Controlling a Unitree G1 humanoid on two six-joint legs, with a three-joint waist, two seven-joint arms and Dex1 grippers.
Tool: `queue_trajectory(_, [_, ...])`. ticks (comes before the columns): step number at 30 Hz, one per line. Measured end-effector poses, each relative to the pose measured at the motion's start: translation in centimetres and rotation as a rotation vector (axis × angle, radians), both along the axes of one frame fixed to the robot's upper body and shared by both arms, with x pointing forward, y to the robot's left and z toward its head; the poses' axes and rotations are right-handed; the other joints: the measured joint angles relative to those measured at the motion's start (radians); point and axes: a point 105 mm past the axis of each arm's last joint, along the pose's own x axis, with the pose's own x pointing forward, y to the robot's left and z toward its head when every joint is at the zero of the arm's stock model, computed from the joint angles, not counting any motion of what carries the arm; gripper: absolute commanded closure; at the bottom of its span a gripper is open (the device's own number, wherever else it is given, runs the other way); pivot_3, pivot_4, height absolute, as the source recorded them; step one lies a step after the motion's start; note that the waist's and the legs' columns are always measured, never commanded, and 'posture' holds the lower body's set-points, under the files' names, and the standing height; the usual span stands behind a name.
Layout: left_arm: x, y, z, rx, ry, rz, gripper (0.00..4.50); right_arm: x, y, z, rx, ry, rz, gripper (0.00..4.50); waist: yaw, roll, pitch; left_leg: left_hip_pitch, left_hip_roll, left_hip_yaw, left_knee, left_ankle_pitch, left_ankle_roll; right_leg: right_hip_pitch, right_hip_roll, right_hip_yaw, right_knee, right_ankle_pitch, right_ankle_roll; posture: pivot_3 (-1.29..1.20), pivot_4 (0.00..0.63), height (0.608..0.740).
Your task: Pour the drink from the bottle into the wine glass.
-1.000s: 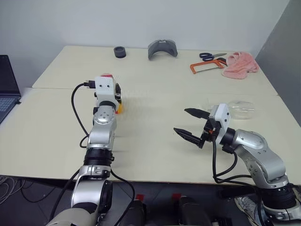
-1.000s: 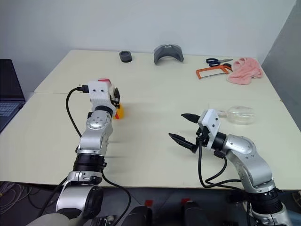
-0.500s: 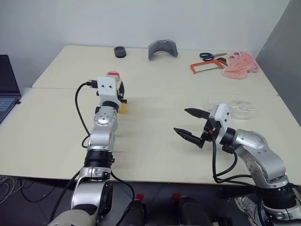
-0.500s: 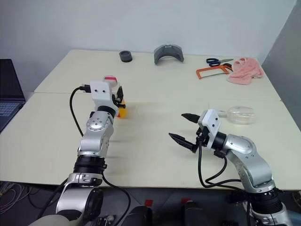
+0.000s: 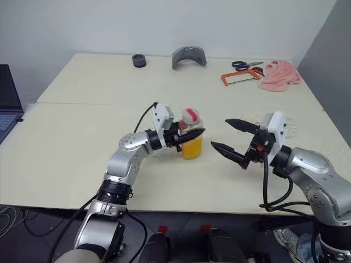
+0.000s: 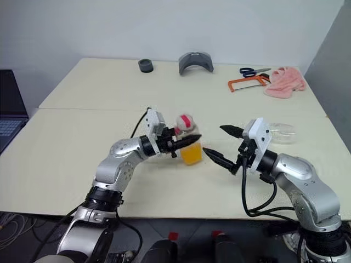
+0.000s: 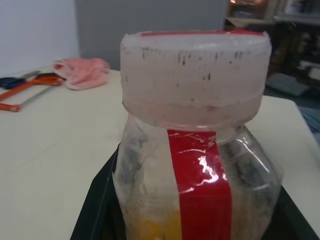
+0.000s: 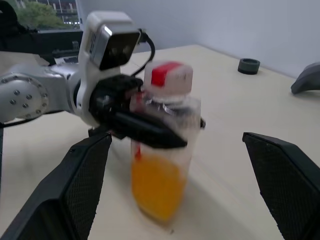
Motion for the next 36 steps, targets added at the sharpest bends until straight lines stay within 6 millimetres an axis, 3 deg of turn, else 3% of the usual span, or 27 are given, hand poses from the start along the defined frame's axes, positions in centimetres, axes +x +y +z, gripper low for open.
queue_trajectory(6, [-0.7,-0.7,-0.1,0.035,-0.011,-0.125,2.78,-0.1,1.1,1.2,0.007,0.008,-0.012,0.00,0.001,0.000,0.000,-0.001,0.000,0.000,0.000,0.000,0.000,0.000,0.000,0.000,0.000,0.000,0.000,0.00,0.150,0.740])
queue_trajectory(17, [-0.8,-1.0,-1.2,0.081,-0.031,-0.160,2.78,0.3,3.9,0.6,0.002,0.033,0.046,0.00,0.001,0.000,0.000,-0.001,0.000,-0.001,0.000,0.000,0.001,0.000,0.000,-0.001,0.000,0.000,0.000,0.00,0.150,0.740])
queue_trajectory(23, [-0.8,-1.2,-1.0,0.086,-0.052,-0.157,2.78,1.1,4.0,-0.4,-0.008,0.074,0.034,0.00,0.001,0.000,0.000,-0.001,0.000,-0.001,0.000,0.000,0.001,0.000,-0.001,-0.001,0.000,0.000,0.000,0.00,0.150,0.740])
queue_trajectory(26, [-0.8,-1.4,-1.0,0.082,-0.053,-0.160,2.78,1.2,4.4,-0.4,0.018,0.086,0.041,0.64,0.000,0.000,0.000,-0.001,0.000,-0.001,0.000,0.000,0.001,0.000,0.000,0.000,0.000,0.000,0.000,0.00,0.150,0.740])
queue_trajectory(31, [-0.8,-1.3,-0.9,0.081,-0.054,-0.161,2.79,1.5,4.2,-0.2,0.026,0.082,0.028,2.46,0.001,0.000,0.000,-0.001,0.000,-0.002,0.000,0.000,0.001,0.000,-0.001,-0.001,0.000,0.000,0.000,0.00,0.150,0.740])
queue_trajectory(32, [-0.8,-1.3,-0.9,0.081,-0.054,-0.160,2.79,1.5,4.2,-0.2,0.027,0.082,0.028,2.65,0.001,0.000,0.000,-0.001,0.000,-0.002,0.000,0.000,0.001,0.000,-0.001,-0.001,0.000,0.000,0.000,0.00,0.150,0.740])
queue_trajectory(36, [-0.9,-1.3,-0.9,0.078,-0.055,-0.162,2.79,1.5,4.2,-0.2,0.016,0.060,0.045,2.64,0.001,0.000,0.000,-0.001,0.000,-0.002,0.000,0.000,0.001,0.000,0.000,-0.001,0.000,0.000,0.000,0.00,0.150,0.740])
